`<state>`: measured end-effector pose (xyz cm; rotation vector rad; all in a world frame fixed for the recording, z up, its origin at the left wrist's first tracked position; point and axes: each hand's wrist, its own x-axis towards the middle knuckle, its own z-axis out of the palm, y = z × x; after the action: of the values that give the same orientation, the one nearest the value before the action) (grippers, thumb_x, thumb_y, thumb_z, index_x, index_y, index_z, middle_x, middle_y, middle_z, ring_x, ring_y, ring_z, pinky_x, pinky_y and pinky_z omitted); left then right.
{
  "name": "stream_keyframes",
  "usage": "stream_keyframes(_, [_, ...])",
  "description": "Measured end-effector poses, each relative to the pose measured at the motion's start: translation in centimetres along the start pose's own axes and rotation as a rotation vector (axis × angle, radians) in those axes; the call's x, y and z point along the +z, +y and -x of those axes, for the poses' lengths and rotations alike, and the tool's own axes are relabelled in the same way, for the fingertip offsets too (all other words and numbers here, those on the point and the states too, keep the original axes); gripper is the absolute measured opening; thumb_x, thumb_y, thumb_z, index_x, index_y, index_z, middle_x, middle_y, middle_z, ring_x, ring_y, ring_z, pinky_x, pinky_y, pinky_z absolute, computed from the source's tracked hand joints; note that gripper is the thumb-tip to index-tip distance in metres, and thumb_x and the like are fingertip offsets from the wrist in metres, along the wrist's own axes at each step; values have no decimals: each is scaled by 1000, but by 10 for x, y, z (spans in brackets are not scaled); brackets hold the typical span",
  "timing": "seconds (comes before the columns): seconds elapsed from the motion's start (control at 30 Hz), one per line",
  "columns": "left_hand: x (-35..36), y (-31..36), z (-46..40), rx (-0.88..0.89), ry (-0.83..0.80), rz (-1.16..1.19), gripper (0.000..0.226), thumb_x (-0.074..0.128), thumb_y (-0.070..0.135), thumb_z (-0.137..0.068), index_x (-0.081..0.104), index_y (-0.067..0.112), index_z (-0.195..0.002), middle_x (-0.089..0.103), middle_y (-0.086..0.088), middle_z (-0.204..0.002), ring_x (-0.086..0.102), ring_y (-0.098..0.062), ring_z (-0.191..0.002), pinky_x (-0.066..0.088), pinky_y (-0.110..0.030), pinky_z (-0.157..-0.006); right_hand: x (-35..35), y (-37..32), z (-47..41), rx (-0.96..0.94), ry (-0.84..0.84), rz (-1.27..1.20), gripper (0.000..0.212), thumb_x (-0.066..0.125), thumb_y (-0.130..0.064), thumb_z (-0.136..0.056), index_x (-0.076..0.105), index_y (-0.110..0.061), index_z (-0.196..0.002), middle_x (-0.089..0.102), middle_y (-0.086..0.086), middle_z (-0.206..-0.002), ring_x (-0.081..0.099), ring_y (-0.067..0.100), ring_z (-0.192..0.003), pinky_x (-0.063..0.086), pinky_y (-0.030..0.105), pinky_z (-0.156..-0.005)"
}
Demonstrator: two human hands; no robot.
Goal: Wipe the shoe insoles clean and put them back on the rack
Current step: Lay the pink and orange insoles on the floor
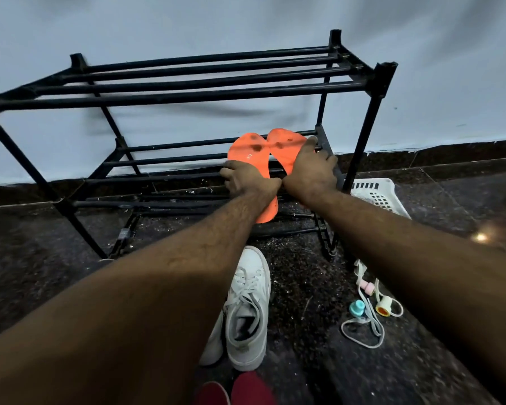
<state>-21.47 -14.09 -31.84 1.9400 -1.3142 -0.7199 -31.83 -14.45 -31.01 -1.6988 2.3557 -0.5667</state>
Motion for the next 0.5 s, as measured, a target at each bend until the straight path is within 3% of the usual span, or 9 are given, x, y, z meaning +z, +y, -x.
stream_keyframes(0.1, [-3, 2, 6, 32, 41, 46, 108, 86, 38, -66, 26, -6, -144, 36, -20, -139, 54, -38, -120, 47, -38, -97, -4, 2, 5, -43, 32, -36, 101, 76, -40, -83, 12, -5, -155, 37, 25, -146, 31, 40, -137, 44, 51, -99])
stream_keyframes(0.2, [-13, -2, 18, 70, 69, 73, 98, 84, 38, -67, 33, -4, -139, 38, -18, -136, 56, -35, -116, 47, -33, -94, -8, 7, 15, -135, 55, -78, 98, 71, -48, -84, 18, -2, -152, 40, 28, -143, 34, 44, -134, 38, 51, -105])
stream_keyframes(0.5, [-36, -40, 105, 126, 74, 269, 88, 84, 33, -65, 36, 3, -133, 42, -17, -131, 51, -33, -119, 41, -29, -94, -28, 36, 108, -215, -18, -138, 94, 73, -35, -82, 19, -6, -154, 35, 24, -142, 34, 44, -132, 30, 46, -111])
